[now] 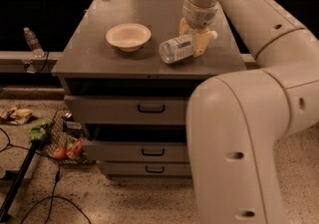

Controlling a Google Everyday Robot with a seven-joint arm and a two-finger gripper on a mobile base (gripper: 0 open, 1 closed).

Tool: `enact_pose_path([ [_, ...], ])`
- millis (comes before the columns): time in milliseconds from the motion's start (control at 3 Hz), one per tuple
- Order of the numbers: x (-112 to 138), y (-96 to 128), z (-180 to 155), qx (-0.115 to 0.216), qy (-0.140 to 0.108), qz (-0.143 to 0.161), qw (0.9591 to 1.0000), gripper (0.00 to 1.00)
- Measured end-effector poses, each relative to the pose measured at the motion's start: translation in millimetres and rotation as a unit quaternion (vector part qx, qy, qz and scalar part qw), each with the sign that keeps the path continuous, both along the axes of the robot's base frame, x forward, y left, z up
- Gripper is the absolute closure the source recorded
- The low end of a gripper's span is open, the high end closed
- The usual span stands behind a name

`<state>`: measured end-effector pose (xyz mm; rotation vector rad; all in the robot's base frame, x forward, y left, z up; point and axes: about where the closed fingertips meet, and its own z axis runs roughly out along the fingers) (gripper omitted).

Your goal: Place blue plastic bottle upright

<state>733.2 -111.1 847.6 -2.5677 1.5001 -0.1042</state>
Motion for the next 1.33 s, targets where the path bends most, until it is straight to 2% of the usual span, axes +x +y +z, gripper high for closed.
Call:
enact_pose_path([
  [333, -9.7, -9.1, 54.9, 0.024, -0.081, 0.013, 0.9964, 0.95],
  [667, -23.3, -13.5, 119.8, 0.073, -0.185, 0.052, 0.9787, 1.0],
  [1000, -48.3, -19.9, 166.9, 0.086, -0.295, 0.122, 0.9437, 1.0],
  [1333, -37.6, -16.5, 165.3, 0.087, -0.31, 0.125, 0.9385, 1.0],
])
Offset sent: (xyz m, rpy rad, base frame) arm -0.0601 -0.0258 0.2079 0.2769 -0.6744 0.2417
